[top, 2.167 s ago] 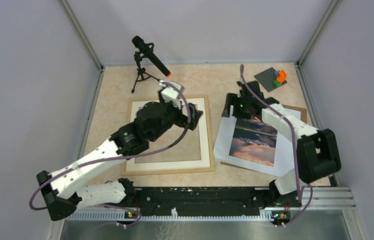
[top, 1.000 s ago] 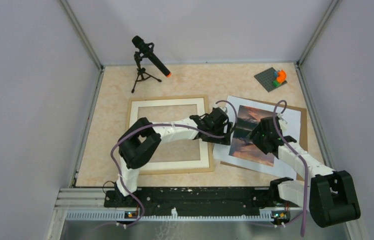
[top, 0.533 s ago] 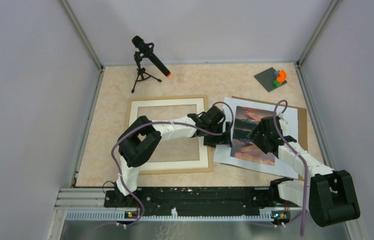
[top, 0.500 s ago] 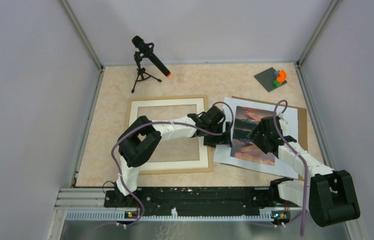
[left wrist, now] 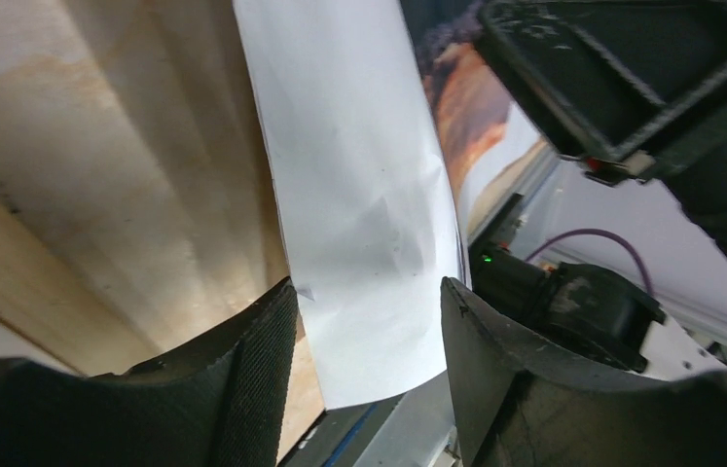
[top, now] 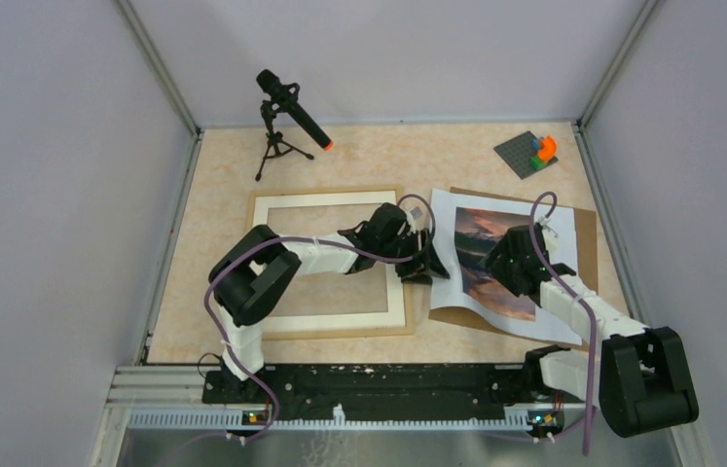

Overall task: Put the photo into the frame
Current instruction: Pick up the photo at the center of the board.

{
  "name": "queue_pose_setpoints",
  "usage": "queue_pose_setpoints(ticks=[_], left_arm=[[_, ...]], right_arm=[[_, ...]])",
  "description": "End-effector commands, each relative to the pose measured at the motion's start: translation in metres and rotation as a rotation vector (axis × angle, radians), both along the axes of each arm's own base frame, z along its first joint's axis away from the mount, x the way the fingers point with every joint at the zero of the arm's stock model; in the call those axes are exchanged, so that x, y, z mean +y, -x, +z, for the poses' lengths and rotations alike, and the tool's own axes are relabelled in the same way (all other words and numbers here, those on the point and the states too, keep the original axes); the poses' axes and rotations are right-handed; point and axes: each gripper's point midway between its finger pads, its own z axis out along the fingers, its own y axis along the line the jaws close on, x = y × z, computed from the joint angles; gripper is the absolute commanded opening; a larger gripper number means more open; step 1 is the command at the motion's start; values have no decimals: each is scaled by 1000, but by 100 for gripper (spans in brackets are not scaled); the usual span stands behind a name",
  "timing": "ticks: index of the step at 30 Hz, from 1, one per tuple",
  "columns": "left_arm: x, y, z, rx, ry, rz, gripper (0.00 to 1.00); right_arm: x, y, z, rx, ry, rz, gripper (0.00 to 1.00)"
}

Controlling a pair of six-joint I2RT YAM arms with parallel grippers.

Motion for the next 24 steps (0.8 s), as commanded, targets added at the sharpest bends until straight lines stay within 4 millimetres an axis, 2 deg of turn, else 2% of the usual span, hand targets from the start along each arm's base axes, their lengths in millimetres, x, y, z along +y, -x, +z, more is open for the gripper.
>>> queue_pose_setpoints(ticks=[1,6,9,14,19,21,24], left_arm=[[-15,-4,53,-77,218,-27,60],[-13,-7,64,-88,308,-17,72],[-12,-9,65,-92,325,-9,76],[-11,-15,71,-142,328,12,76],[-13,-20,72,-174,341,19,71],[-14,-21,61,-139,290,22,71],[-5,-22,24,-36,114,51,71]], right_arm=[[-3,24,-25,118,9,16,66],[-3,22,-23,112,11,21,66],[-3,22,-22,114,15,22,66],[-4,21,-21,112,23,25,66],[-4,20,-20,112,25,26,66],[-5,20,-20,114,27,26,66],[-5,21,-19,115,28,24,66]])
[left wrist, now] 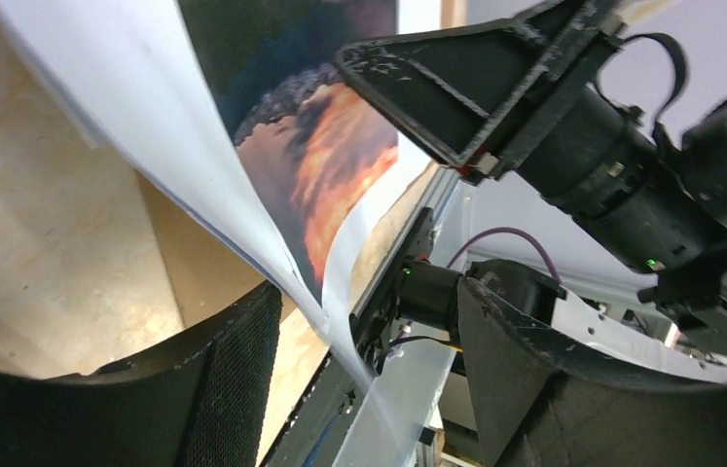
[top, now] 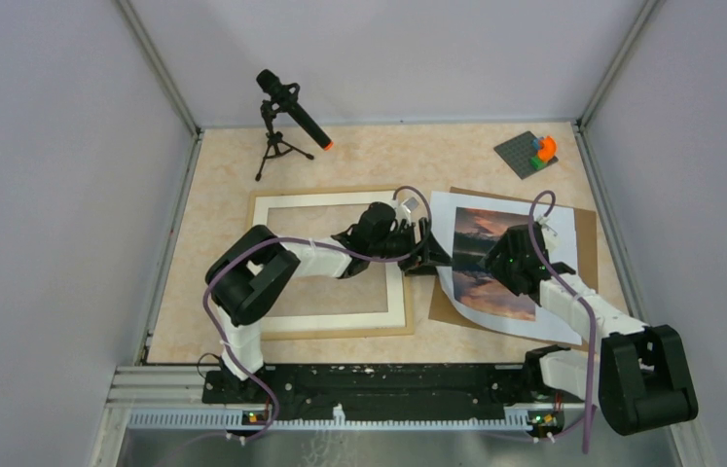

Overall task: Put the photo into the frame
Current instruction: Pick up the photo at the center of the board.

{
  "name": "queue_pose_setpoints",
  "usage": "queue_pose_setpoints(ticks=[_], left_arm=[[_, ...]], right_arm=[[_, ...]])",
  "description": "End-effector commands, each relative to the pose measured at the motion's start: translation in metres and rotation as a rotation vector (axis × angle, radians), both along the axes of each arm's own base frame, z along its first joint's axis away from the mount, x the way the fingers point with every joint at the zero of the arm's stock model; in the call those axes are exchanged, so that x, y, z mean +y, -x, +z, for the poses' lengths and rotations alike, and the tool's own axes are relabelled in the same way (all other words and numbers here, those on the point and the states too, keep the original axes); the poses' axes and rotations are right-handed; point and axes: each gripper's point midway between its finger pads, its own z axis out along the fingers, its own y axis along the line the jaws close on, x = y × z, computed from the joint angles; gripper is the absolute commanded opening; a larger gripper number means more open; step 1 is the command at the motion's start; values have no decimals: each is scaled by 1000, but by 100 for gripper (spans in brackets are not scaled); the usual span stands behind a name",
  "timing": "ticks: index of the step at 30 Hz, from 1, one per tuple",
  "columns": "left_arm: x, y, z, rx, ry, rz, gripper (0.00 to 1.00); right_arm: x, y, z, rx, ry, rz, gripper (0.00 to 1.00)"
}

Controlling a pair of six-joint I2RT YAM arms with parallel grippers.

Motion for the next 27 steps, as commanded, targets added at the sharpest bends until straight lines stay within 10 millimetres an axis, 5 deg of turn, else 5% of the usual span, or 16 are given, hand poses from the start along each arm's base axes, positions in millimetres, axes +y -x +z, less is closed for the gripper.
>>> queue_pose_setpoints(ticks=[1,4,11,16,22,27], left_arm=[[7,-6,-21,57,-156,28,71],[10,-5,-34,83,-198,37,66],[3,-12,-45,50,-254,-16,27],[0,-25,-29,-63,-288,-38,0],[27,-38,43,-360,-394,-77,0],[125,-35,131,-660,-626,61,0]], right_arm=[[-5,21,-18,109,18,7,66],[-5,21,-17,104,17,4,66],[-9,17,-10,92,47,13,66],[-19,-2,31,-2,139,57,68],[-22,-32,141,-242,277,215,72],[-12,-45,203,-396,276,273,74]])
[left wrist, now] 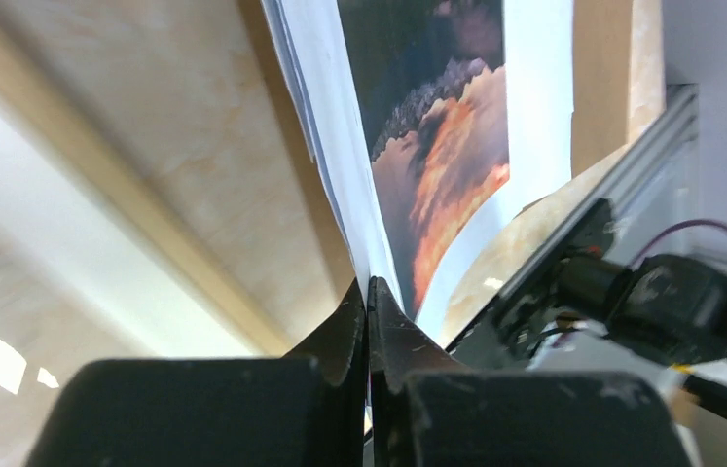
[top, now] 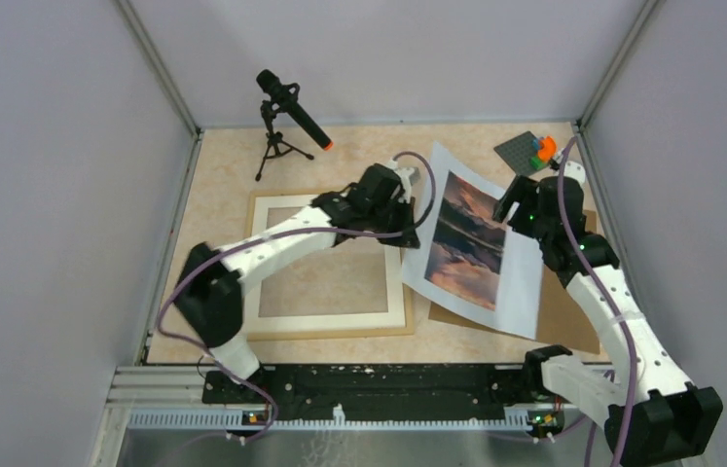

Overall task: Put the photo into the frame
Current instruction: Pick up the photo at the center of the board.

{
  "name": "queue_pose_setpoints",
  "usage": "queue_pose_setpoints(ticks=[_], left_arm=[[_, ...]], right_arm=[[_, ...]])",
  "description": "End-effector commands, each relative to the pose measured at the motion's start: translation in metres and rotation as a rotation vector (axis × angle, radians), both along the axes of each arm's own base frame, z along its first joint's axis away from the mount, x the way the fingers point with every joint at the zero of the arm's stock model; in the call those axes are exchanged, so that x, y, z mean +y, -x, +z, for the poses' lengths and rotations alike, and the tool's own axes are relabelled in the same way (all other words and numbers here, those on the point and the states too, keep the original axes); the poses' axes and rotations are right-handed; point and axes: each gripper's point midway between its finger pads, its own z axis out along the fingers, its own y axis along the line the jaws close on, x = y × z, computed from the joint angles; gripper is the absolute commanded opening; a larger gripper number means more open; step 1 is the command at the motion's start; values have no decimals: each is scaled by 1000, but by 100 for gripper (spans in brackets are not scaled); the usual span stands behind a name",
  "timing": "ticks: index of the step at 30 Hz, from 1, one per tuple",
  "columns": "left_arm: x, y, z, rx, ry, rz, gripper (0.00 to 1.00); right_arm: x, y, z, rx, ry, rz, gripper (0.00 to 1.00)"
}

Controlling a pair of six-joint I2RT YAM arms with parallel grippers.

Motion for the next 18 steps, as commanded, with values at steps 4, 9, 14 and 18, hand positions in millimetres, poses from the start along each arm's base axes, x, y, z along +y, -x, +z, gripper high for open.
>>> queue_pose_setpoints(ticks=[4,9,14,18], left_arm=[[201,10,176,-542,-387,333,0],[309,56,272,-712,-398,625,0],[357,93,337,-905,-227,725,0],[361,75,331,-890,-436,717,0]], right_arm=[[8,-12,62,-148,12,94,74],[29,-26,57,-143,-82,145,74],[46,-35,44,-78,-127,208,74],[48,-35,36,-39,-121,219,74]])
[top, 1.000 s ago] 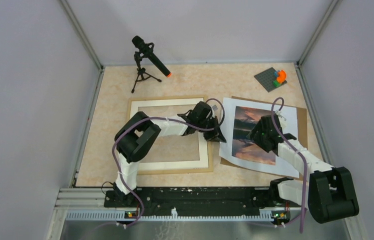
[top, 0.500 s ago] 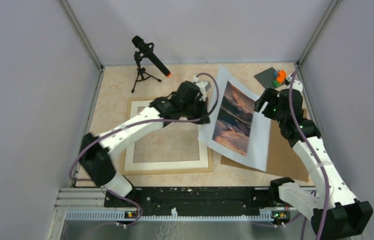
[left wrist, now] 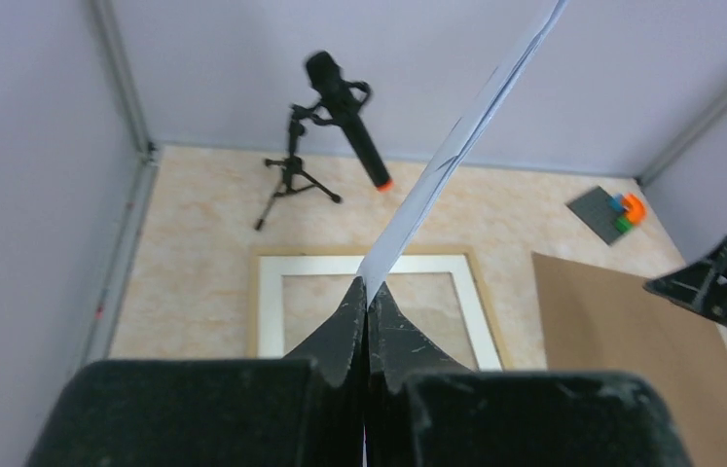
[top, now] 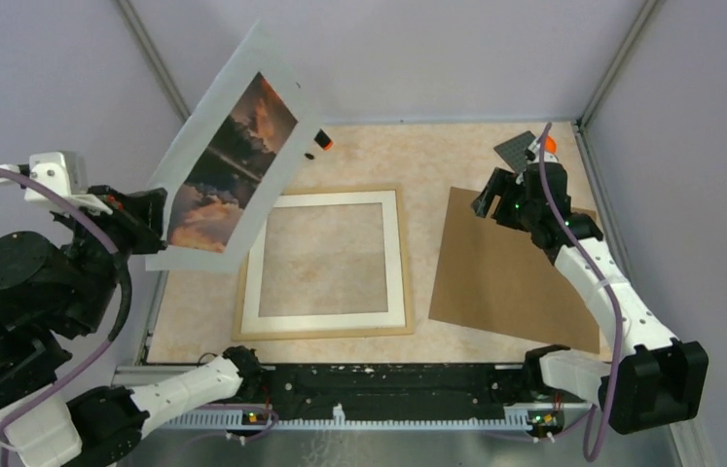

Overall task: Put the photo into the frame
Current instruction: Pick up the photo at the center of the board, then turn over the photo from the photo frame.

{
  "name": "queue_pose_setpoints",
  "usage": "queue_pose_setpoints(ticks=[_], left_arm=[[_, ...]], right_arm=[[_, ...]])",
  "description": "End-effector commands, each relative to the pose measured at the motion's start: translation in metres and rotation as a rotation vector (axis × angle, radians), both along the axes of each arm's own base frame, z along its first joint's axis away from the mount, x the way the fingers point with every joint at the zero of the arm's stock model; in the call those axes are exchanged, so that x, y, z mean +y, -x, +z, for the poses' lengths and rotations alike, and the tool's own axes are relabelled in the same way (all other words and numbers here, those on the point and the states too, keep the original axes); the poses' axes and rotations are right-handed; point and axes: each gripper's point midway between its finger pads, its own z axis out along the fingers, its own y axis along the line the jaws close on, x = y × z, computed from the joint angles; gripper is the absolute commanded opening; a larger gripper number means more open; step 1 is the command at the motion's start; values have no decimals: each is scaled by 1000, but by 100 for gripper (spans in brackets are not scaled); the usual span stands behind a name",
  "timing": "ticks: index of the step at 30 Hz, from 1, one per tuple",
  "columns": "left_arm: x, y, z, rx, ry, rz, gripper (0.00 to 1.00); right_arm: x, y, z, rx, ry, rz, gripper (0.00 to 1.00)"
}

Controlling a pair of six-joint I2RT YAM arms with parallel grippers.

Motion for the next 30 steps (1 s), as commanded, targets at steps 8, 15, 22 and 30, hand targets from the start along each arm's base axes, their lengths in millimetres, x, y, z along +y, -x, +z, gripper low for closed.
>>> queue_pose_setpoints(ticks=[8,15,22,30], left_arm=[[-116,-87,-104,305,-368,-191,0],[-251,-70,-198,501,-444,-575,0],[-329,-65,-313,773,-506,-706,0],[-364,-49,-393,929,-470,-822,20]], right_arm=[[21,1,6,0,-117,70,75],[95,12,5,83,-589,380,80],[73,-5,-32,123,-684,274,85],[71,1,-53,173,-783,284,85]])
